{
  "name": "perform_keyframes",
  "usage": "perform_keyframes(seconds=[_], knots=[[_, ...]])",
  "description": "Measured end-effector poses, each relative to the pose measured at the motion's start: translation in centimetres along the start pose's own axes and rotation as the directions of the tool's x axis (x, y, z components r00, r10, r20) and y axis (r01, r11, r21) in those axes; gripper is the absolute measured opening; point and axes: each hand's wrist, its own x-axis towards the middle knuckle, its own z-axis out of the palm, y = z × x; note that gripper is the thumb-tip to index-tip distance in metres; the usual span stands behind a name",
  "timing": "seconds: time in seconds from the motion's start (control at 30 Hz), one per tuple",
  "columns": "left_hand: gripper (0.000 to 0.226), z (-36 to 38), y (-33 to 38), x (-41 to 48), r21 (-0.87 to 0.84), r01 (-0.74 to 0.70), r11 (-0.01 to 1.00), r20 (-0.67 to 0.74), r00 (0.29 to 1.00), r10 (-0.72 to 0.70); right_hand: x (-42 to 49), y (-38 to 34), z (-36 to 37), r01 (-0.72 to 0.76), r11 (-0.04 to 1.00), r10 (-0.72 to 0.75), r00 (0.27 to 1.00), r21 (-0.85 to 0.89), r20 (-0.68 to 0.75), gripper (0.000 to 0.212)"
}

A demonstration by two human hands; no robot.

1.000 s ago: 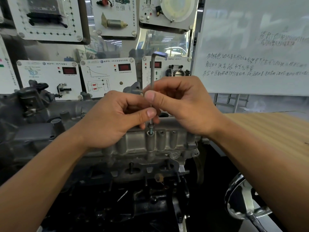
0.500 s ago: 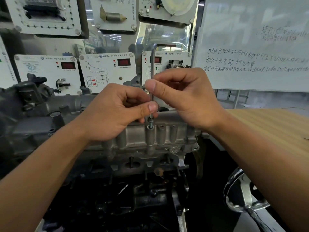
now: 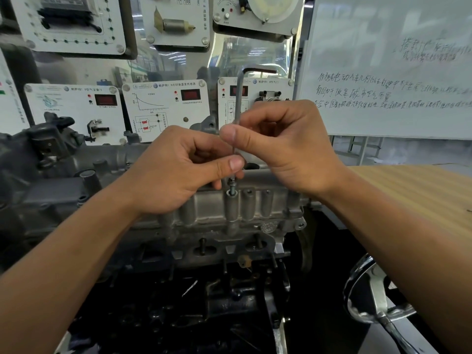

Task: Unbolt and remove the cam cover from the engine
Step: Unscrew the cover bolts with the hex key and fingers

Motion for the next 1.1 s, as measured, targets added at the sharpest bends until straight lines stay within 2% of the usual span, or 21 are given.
perform_keyframes(seconds=[0.13, 0.23, 0.33, 0.43, 0.6, 0.7, 0.83, 1.0, 1.1], knots=[[0.022, -0.13, -0.03, 0.09, 0.012, -0.011, 1.0, -0.015, 1.0, 0.012, 0.06, 0.14, -0.29, 0.033, 0.999, -0.034, 0.996, 0.016, 0.082, 0.011], [0.025, -0.34, 0.09, -0.02, 0.001, -0.027, 1.0, 0.022, 0.999, 0.027, 0.07, 0.04, -0.49, 0.022, 0.997, -0.033, 0.985, 0.068, 0.168, 0.015], [0.022, -0.45, 0.07, -0.12, 0.004, -0.029, 1.0, 0.037, 0.999, 0.029, 0.13, 0.02, -0.45, 0.002, 0.998, -0.016, 0.981, 0.07, 0.196, 0.02], [0.02, -0.23, 0.05, -0.14, -0.012, -0.03, 0.999, 0.009, 1.0, 0.03, 0.09, 0.0, -0.36, -0.01, 0.997, -0.005, 0.984, 0.083, 0.18, 0.021], [0.027, 0.13, -0.27, 0.12, -0.002, -0.032, 0.999, -0.049, 0.998, 0.032, 0.11, 0.15, -0.21, 0.0, 1.0, -0.001, 1.0, 0.023, 0.028, 0.006], [0.027, -0.03, -0.53, 0.11, 0.016, -0.03, 0.999, -0.051, 0.998, 0.031, -0.03, 0.3, -0.34, -0.02, 0.999, 0.021, 1.0, 0.037, -0.019, 0.006], [0.023, 0.07, -0.26, -0.03, 0.014, -0.051, 0.999, -0.027, 0.998, 0.051, -0.05, 0.33, -0.29, -0.013, 0.998, 0.012, 1.0, 0.055, 0.006, 0.007], [0.021, -0.41, 0.3, -0.37, 0.021, -0.046, 0.999, 0.086, 0.995, 0.044, -0.06, -0.01, -0.24, -0.005, 0.995, -0.004, 0.996, 0.102, 0.09, 0.013], [0.019, -0.44, 0.23, -0.33, 0.01, -0.022, 1.0, 0.063, 0.998, 0.022, -0.07, -0.04, -0.24, -0.012, 0.994, -0.001, 0.993, 0.111, 0.117, 0.015]])
